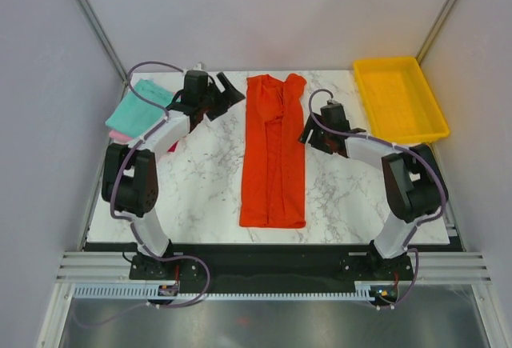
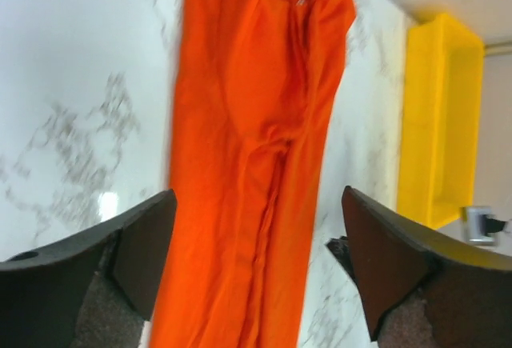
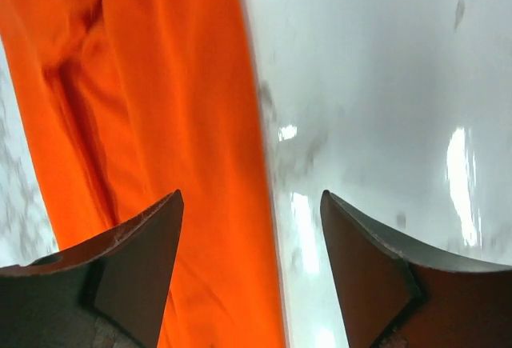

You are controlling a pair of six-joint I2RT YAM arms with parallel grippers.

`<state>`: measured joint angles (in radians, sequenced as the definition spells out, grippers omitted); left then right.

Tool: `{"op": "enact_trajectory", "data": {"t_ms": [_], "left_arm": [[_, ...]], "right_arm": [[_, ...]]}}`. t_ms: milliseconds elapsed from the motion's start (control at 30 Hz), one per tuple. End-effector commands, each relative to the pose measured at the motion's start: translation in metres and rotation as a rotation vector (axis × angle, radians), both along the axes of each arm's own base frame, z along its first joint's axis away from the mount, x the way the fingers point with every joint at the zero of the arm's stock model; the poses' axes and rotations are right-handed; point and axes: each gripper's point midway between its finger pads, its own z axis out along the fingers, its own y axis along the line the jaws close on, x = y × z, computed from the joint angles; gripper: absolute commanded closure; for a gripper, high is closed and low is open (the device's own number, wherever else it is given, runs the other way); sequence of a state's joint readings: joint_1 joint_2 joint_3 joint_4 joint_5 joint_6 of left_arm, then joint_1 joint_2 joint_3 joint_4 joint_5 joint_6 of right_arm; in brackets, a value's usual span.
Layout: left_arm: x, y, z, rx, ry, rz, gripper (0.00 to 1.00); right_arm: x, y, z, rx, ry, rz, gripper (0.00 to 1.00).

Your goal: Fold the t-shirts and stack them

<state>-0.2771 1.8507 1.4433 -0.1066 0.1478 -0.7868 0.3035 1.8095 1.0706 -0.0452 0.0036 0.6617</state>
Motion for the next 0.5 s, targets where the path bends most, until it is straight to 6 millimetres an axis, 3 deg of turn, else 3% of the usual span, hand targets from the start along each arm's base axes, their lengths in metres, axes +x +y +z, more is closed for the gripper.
{"op": "enact_trajectory", "data": {"t_ms": [0,67,100,133,167,200,233,267,300,333,367,433,467], "left_arm": [[-0.066,0.007,-0.025,0.018,0.103,-0.053,0.11],[-0.096,0.009,-0.036,0.033,0.134,-0.074,0.14],[-0.124,0.013,-0.041,0.046,0.143,-0.084,0.15],[-0.139,0.015,-0.047,0.051,0.152,-0.091,0.15],[-0.166,0.02,-0.069,0.071,0.2,-0.101,0.16],[-0.18,0.018,-0.057,0.066,0.158,-0.113,0.16],[-0.193,0.018,-0.06,0.069,0.156,-0.124,0.16],[-0.213,0.023,-0.078,0.08,0.193,-0.132,0.16],[-0.227,0.02,-0.082,0.079,0.205,-0.158,0.16],[-0.236,0.019,-0.072,0.063,0.174,-0.178,0.16],[-0.251,0.021,-0.084,0.068,0.206,-0.189,0.17],[-0.269,0.017,-0.081,0.053,0.19,-0.229,0.18],[-0.279,0.018,-0.088,0.053,0.209,-0.236,0.18]], "right_arm": [[-0.051,0.01,0.016,-0.024,0.026,0.076,0.23],[-0.088,0.014,0.017,0.021,0.066,0.109,0.25],[-0.11,0.018,0.016,0.038,0.075,0.137,0.25],[-0.122,0.021,0.017,0.061,0.083,0.152,0.25],[-0.133,0.023,0.017,0.064,0.087,0.162,0.27],[-0.152,0.027,0.018,0.069,0.082,0.191,0.27],[-0.16,0.027,0.019,0.073,0.08,0.195,0.28],[-0.171,0.026,0.017,0.067,0.092,0.194,0.3],[-0.184,0.026,0.017,0.07,0.088,0.211,0.32],[-0.192,0.026,0.016,0.075,0.092,0.219,0.35],[-0.2,0.027,0.014,0.085,0.103,0.229,0.41],[-0.22,0.031,0.013,0.099,0.11,0.265,0.42],[-0.229,0.035,0.011,0.1,0.116,0.278,0.41]]}}
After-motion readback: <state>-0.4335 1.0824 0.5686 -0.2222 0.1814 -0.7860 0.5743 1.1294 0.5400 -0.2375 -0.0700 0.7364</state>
